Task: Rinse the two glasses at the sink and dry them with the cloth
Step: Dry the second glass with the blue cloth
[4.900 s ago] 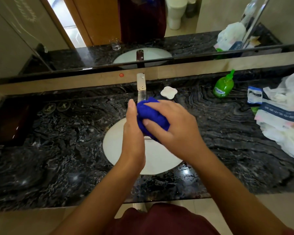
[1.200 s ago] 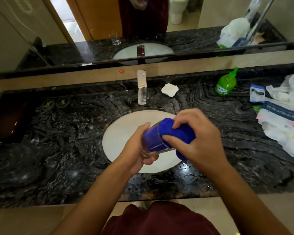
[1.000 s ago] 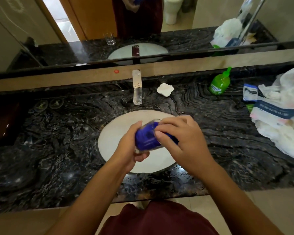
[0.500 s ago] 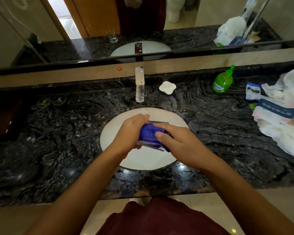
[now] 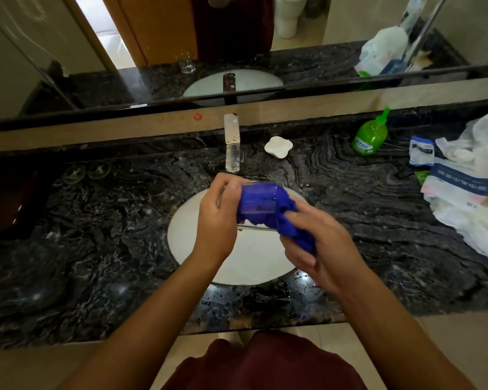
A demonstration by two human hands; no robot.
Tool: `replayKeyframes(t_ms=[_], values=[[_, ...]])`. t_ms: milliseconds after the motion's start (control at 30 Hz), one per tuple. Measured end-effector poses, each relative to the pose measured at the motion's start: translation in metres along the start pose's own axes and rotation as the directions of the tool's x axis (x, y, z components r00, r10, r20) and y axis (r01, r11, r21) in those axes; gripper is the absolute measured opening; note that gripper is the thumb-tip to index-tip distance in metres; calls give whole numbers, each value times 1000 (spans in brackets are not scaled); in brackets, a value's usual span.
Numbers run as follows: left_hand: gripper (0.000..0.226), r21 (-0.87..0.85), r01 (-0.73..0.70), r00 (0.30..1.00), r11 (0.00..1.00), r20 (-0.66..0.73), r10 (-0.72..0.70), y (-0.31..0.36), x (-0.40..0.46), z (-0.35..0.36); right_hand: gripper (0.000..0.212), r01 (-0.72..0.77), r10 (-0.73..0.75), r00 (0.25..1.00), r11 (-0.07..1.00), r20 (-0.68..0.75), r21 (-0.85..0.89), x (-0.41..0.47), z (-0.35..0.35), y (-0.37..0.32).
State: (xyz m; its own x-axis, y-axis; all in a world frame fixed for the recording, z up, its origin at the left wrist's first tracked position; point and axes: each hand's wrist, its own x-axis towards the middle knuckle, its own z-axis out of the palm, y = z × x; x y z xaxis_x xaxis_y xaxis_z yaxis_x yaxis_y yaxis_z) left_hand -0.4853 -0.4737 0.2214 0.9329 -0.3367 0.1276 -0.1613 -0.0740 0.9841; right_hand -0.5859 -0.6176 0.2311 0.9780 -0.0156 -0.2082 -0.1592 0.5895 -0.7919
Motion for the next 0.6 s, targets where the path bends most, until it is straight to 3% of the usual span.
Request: replayKeyframes(t_ms=[100, 167, 233, 333, 400, 467, 533, 600], values=[[38, 30, 60, 997, 998, 38, -61, 7, 7, -8, 48, 32, -31, 999, 954, 7, -298, -4, 4, -10], [41, 86, 119, 982, 989, 139, -130, 13, 11, -15, 53, 110, -83, 993, 882, 80, -458, -3, 1, -14], [42, 151, 274, 912, 950, 272, -306, 17, 15, -21, 51, 198, -133, 980, 715, 148, -670, -2, -4, -15], [39, 172, 471, 786, 865, 362, -501, 13, 16, -26, 44, 351, -183, 935, 331, 305, -876, 0, -7, -16], [39, 127, 577, 718, 807, 392, -575, 5, 11, -27, 44, 489, -187, 858, 10, 479, -872, 2, -6, -18], [44, 62, 679, 632, 732, 459, -625, 0, 6, -29, 38, 543, -168, 799, -212, 577, -813, 5, -6, -22], [49, 17, 746, 564, 666, 515, -645, -3, 3, -32, 33, 575, -206, 742, -293, 638, -764, 7, -10, -26], [49, -42, 778, 546, 627, 541, -640, -2, 3, -34, 31, 605, -272, 685, -304, 676, -736, 10, -11, -27]])
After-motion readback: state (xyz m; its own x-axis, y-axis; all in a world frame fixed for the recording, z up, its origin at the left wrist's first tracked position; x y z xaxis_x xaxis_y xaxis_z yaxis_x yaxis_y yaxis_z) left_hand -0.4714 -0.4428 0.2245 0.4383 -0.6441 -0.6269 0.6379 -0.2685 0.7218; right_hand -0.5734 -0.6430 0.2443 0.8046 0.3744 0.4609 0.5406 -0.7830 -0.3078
